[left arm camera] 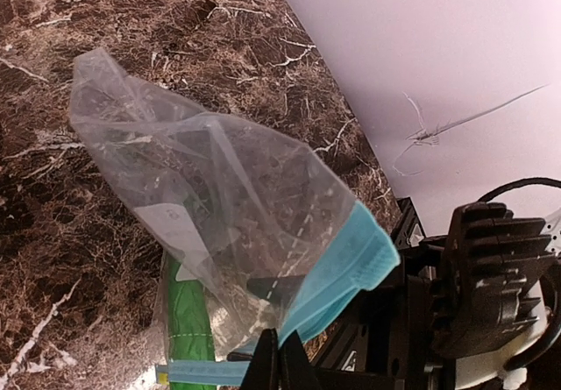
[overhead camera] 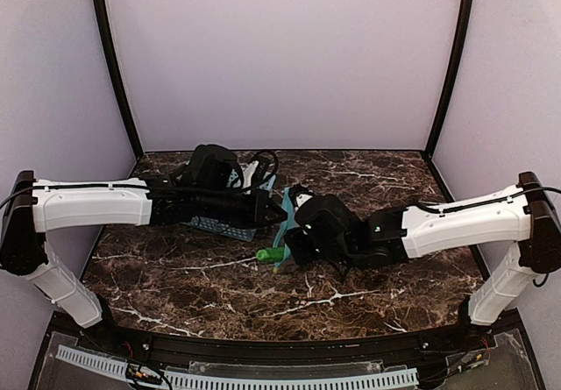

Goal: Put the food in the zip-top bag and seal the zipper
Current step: Adjust the zipper food storage bag at the center of the board, then adjust the fake vegetable in the zipper food storage bag.

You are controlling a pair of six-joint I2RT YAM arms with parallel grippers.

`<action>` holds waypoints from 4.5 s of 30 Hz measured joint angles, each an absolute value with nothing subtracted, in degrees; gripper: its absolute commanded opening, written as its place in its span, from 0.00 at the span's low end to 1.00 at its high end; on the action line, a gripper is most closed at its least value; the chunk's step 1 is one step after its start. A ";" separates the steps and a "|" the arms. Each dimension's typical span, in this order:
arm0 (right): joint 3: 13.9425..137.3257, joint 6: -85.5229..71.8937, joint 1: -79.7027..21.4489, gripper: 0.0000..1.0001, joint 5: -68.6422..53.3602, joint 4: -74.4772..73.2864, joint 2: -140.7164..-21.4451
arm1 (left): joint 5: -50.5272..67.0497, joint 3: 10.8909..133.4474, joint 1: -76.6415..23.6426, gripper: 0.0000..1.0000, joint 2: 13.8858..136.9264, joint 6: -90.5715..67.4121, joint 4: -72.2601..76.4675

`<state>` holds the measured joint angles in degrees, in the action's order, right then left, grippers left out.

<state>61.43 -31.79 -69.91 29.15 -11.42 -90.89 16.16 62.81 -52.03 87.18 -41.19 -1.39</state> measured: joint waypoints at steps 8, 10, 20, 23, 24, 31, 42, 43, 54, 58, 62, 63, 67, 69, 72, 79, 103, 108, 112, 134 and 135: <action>60.10 -35.14 -68.42 0.00 25.36 -9.56 -89.34 | 16.93 61.23 -52.03 0.04 86.61 -40.56 0.05; 59.68 -36.49 -67.85 0.00 24.12 -9.91 -88.47 | 16.62 60.80 -52.03 0.06 86.21 -39.42 -0.10; 59.31 -43.33 -65.45 0.00 18.22 -10.41 -83.68 | 14.02 58.70 -52.03 0.51 85.69 -33.71 -2.35; 59.22 -44.38 -64.84 0.00 16.71 -10.35 -83.22 | 14.17 56.31 -52.03 0.60 85.36 -34.24 -1.19; 59.16 -44.71 -64.64 0.00 16.08 -10.33 -83.11 | 14.20 55.37 -52.03 0.61 85.27 -34.44 -0.62; 57.04 -45.98 -63.18 0.00 11.73 -10.09 -81.14 | 13.76 50.87 -51.99 0.71 84.77 -36.84 3.05; 55.83 -46.61 -61.39 0.00 5.13 -8.91 -80.25 | 20.43 48.27 -51.96 0.66 82.67 -38.33 13.54; 55.83 -46.61 -61.36 0.00 4.40 -8.82 -80.25 | 21.08 48.38 -51.96 0.63 83.00 -38.30 14.06; 54.63 -47.35 -60.03 0.00 1.21 -7.79 -79.44 | 22.31 50.68 -51.96 0.03 85.89 -38.04 14.02; 54.39 -47.75 -59.99 0.00 2.13 -9.19 -78.24 | 16.86 51.96 -51.96 0.01 85.19 -37.56 7.35; 54.04 -48.73 -59.59 0.00 3.33 -10.74 -76.51 | 12.36 52.69 -51.96 0.01 83.44 -37.67 1.19; 53.98 -48.97 -59.44 0.00 3.70 -10.94 -76.20 | 11.84 52.86 -51.96 0.01 83.26 -37.74 0.25; 53.54 -50.78 -58.50 0.00 5.63 -13.15 -74.91 | 10.68 53.60 -51.96 0.01 83.24 -38.26 -2.70; 53.10 -51.62 -58.11 0.00 6.55 -14.37 -74.17 | 10.68 53.80 -51.96 0.01 83.24 -38.50 -4.10; 53.23 -52.18 -57.89 0.00 7.97 -16.69 -73.67 | 11.64 56.12 -51.96 0.01 83.35 -38.59 -7.49; 58.52 -50.85 -57.74 0.01 7.38 -20.88 -77.30 | 20.32 64.20 -51.75 0.01 85.52 -39.27 -10.37; 57.89 -39.22 -59.61 0.74 1.08 -22.35 -71.29 | 32.18 72.34 -47.13 0.01 92.64 -36.18 -23.33; 60.23 -34.15 -64.84 0.75 5.30 -22.04 -68.29 | 32.21 72.31 -47.13 0.01 92.90 -36.51 -22.61; 64.25 -30.33 -69.87 0.75 8.91 -21.34 -70.19 | 32.18 72.31 -47.13 0.01 92.90 -36.69 -22.41; 72.49 -21.56 -76.93 0.63 24.10 -18.02 -88.64 | 32.21 72.31 -47.13 0.01 92.90 -36.95 -22.39; 72.49 -21.69 -76.93 0.62 24.75 -18.06 -88.71 | 32.21 72.31 -47.13 0.01 92.90 -36.99 -22.41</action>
<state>72.49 -21.69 -76.93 24.75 -18.06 -88.71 32.21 72.31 -47.13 92.90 -36.99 -22.41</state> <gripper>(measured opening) 0.653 0.010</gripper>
